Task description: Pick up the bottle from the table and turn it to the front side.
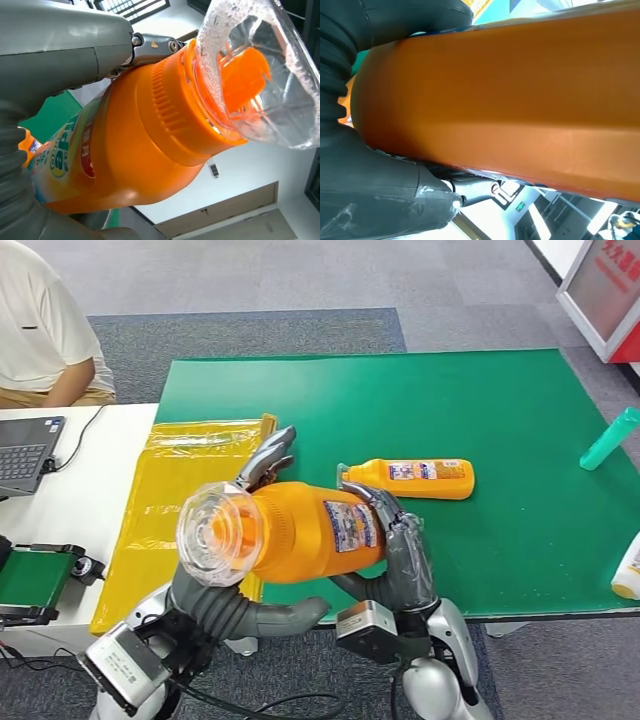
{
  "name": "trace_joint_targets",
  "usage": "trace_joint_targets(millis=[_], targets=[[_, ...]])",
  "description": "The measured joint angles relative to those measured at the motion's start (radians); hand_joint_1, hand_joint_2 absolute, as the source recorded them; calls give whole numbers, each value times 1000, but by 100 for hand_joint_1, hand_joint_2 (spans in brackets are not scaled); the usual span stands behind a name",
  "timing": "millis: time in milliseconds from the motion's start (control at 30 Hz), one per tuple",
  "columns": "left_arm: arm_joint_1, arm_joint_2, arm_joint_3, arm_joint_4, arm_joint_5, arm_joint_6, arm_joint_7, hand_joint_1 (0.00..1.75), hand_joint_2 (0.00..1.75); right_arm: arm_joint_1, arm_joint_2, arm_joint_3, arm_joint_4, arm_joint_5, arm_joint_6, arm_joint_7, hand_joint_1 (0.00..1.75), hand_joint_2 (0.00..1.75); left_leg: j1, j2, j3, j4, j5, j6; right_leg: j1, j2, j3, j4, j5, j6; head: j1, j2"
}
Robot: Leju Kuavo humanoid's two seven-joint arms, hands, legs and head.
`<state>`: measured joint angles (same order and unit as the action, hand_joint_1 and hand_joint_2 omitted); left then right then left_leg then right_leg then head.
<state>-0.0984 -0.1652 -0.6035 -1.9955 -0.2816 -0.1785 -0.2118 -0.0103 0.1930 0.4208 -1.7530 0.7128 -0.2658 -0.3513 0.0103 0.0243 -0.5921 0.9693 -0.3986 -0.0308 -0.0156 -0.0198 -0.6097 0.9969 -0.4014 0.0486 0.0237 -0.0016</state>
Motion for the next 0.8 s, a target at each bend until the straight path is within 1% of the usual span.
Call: trace_joint_targets(millis=[433, 600, 800], targets=[[0, 0, -8, 11, 49, -5, 4, 0, 175, 3, -5, 5, -25, 4, -10, 17, 175, 175, 0, 0, 0, 0, 0, 0, 0, 0, 0, 0, 0, 0, 0, 0], [1, -3, -7, 38, 124, -5, 6, 0, 175, -9, -5, 4, -67, -22, 4, 20, 175, 175, 0, 0, 0, 0, 0, 0, 0, 0, 0, 0, 0, 0, 0, 0], [1, -10, -6, 63, 169, -2, 8, 0, 175, -65, -5, 6, -97, -22, 11, 42, 175, 175, 0, 0, 0, 0, 0, 0, 0, 0, 0, 0, 0, 0, 0, 0]])
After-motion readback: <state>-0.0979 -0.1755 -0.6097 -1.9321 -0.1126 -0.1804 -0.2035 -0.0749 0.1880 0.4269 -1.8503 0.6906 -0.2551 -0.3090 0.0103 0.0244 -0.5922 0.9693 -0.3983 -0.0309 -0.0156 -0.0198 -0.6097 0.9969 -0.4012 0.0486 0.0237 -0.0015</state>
